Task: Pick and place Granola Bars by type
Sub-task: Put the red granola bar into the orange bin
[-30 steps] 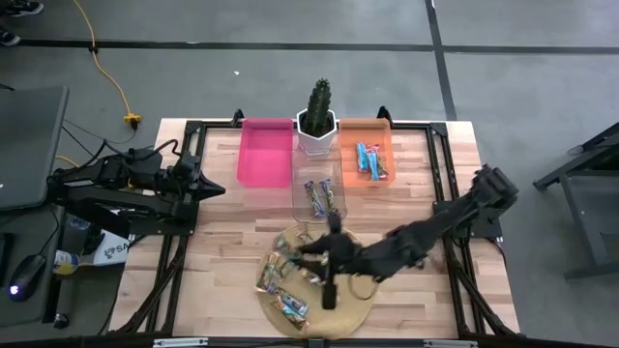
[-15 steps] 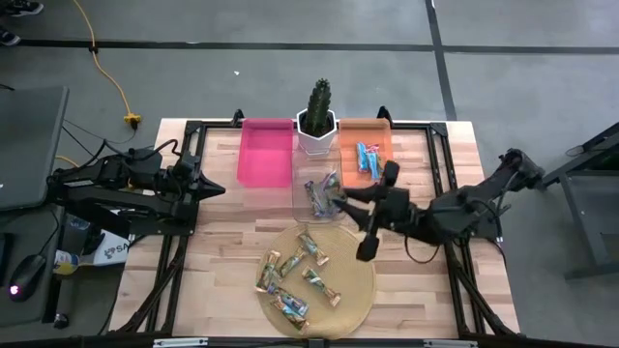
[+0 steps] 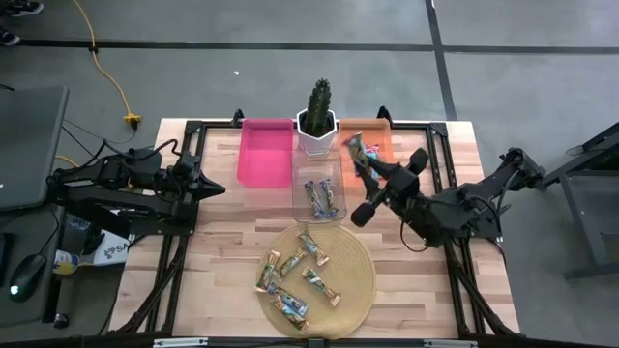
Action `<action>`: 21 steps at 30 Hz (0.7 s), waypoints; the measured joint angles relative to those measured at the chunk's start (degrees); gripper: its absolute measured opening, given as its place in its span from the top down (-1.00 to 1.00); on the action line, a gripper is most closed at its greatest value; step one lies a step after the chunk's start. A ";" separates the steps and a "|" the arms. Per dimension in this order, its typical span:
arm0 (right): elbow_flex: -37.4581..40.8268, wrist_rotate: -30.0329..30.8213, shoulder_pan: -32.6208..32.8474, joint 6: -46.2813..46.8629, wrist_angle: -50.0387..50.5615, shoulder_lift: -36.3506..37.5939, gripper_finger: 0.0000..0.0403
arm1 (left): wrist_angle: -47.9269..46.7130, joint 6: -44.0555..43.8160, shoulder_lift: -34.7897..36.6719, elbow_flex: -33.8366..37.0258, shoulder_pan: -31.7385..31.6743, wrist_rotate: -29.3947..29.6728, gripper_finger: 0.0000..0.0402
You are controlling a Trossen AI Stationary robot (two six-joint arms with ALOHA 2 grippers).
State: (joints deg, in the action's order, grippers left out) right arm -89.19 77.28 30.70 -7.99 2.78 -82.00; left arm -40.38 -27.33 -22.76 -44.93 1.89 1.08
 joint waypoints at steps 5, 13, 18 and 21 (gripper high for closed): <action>0.00 5.21 0.02 0.00 0.03 -0.02 0.63 | 0.00 0.00 0.01 -0.01 0.00 0.15 1.00; 0.00 12.64 -0.22 -0.02 0.42 -0.02 0.63 | 0.00 0.00 0.02 0.00 0.00 0.15 1.00; 0.00 12.69 -2.10 0.45 0.40 -0.02 0.63 | 0.00 0.00 0.02 0.00 0.00 0.13 1.00; 0.00 12.69 -3.43 0.46 0.40 -0.13 0.63 | 0.00 0.00 0.00 -0.01 0.02 0.13 1.00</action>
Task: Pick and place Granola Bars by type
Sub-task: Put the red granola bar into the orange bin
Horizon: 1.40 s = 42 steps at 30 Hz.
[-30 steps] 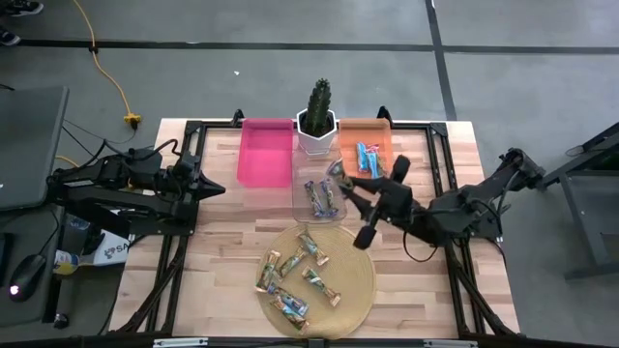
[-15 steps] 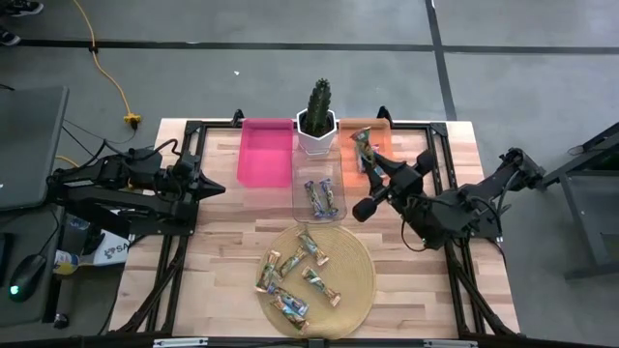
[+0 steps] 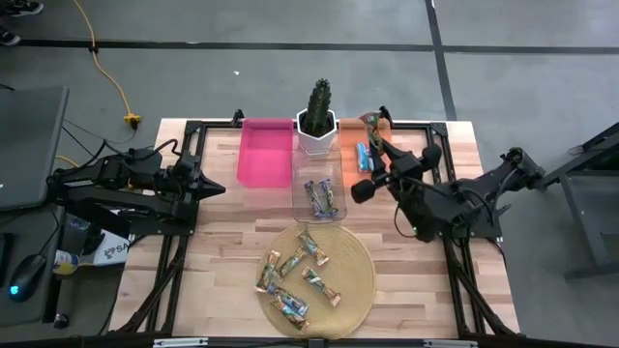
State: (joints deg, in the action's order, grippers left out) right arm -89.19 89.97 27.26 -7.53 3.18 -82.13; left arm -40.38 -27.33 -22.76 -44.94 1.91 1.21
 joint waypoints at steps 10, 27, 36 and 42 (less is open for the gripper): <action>0.00 0.00 -6.31 0.06 0.04 -0.09 0.63 | 0.00 0.00 0.00 0.01 -0.02 -0.02 1.00; 0.00 -3.89 -23.37 11.73 6.15 -0.09 0.63 | 0.00 -0.02 0.00 0.00 -0.02 -0.33 1.00; 0.00 -21.61 -34.37 39.36 29.19 -0.09 0.63 | 0.00 -0.02 0.02 0.01 -0.02 -0.30 1.00; 0.02 -40.26 -42.89 56.95 49.54 -0.96 0.63 | -0.02 -0.02 0.01 0.01 -0.02 -0.26 1.00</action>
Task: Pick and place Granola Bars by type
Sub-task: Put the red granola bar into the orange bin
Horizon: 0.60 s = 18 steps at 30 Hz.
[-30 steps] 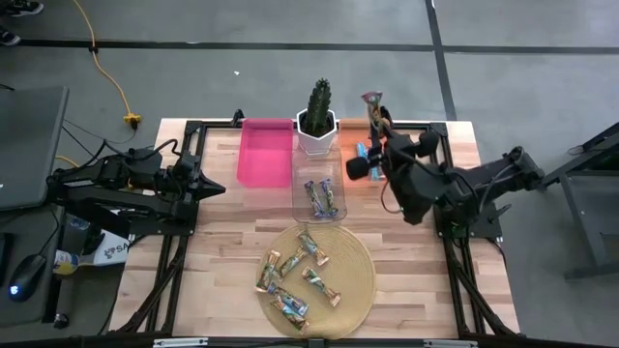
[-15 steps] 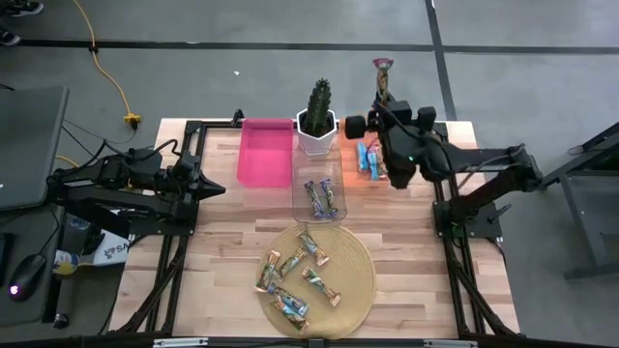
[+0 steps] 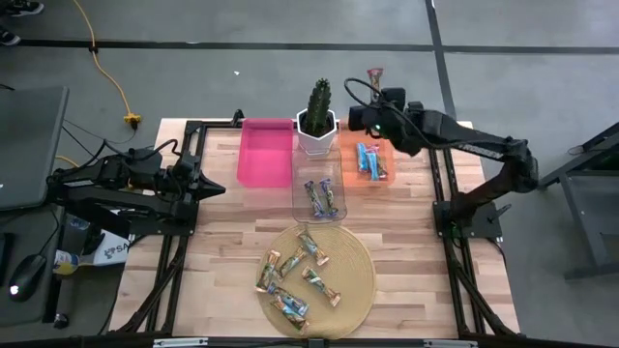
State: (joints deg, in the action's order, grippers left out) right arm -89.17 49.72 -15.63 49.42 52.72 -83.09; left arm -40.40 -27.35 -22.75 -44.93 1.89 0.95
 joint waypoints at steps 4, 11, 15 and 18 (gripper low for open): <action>0.02 -7.74 -3.39 -0.25 4.53 -1.53 0.64 | -0.02 0.00 -0.01 0.00 0.00 0.02 1.00; 0.02 -19.36 -7.20 -1.87 9.10 -5.10 0.71 | -0.04 -0.02 0.01 0.00 0.02 -0.15 1.00; 0.02 -23.19 -7.68 -1.89 12.82 -8.06 0.72 | -0.02 -0.15 0.00 -0.01 0.01 -0.17 1.00; 0.02 -24.68 -7.66 -2.40 14.30 -10.18 0.72 | -0.04 -0.17 -0.01 -0.01 0.02 -0.20 1.00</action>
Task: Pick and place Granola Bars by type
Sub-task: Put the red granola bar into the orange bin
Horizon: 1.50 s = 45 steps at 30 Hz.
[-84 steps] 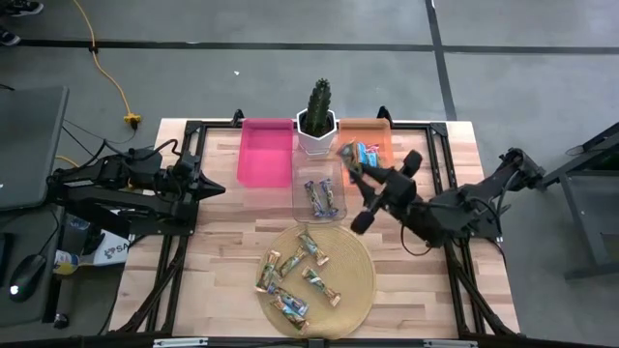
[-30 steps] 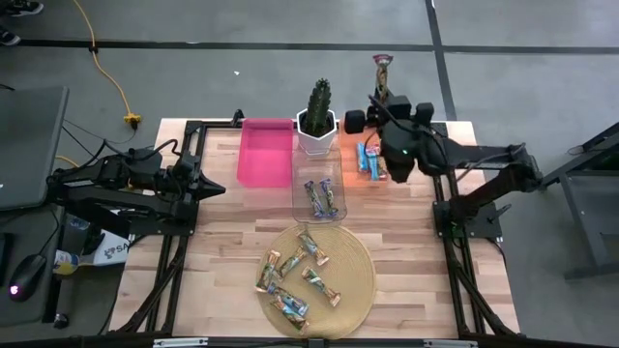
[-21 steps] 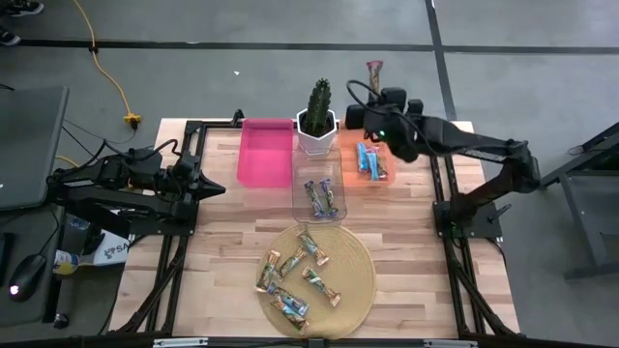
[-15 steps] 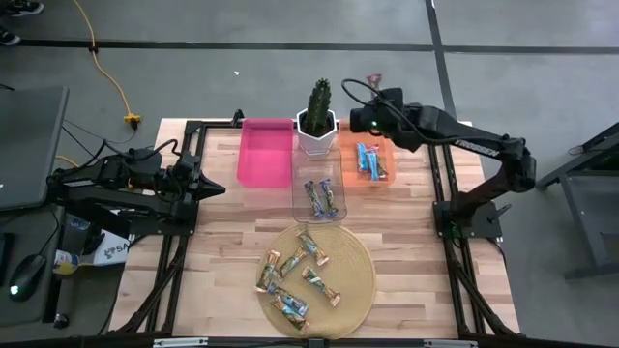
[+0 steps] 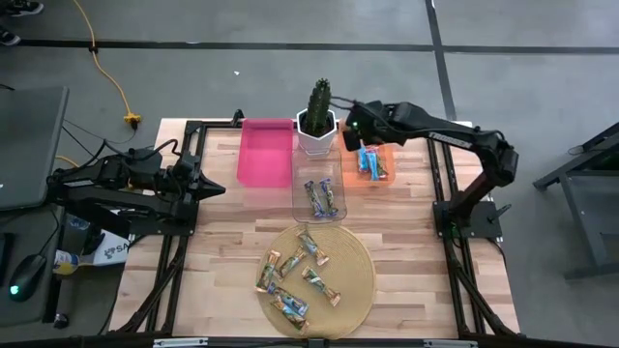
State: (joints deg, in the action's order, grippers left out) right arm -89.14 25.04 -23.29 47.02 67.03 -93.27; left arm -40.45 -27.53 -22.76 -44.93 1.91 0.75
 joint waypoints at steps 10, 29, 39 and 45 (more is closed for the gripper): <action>0.54 -2.82 0.07 -2.09 4.10 -6.11 0.73 | 0.02 -0.04 0.00 0.00 0.00 -0.20 1.00; 29.31 -9.50 -2.92 1.55 -16.55 6.27 0.73 | -0.02 -0.04 0.00 0.01 -0.02 -0.17 1.00; 39.08 -15.34 -6.97 2.43 -33.17 9.39 0.73 | -0.02 -1.41 0.02 0.00 -0.02 -0.17 1.00; 41.51 -17.83 -8.13 1.78 -38.64 9.39 0.68 | 0.02 -1.58 0.02 0.01 -0.01 -0.17 1.00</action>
State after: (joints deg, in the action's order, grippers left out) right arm -47.64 7.21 -31.42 48.79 28.38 -83.88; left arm -40.42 -29.11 -22.75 -44.93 1.90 0.58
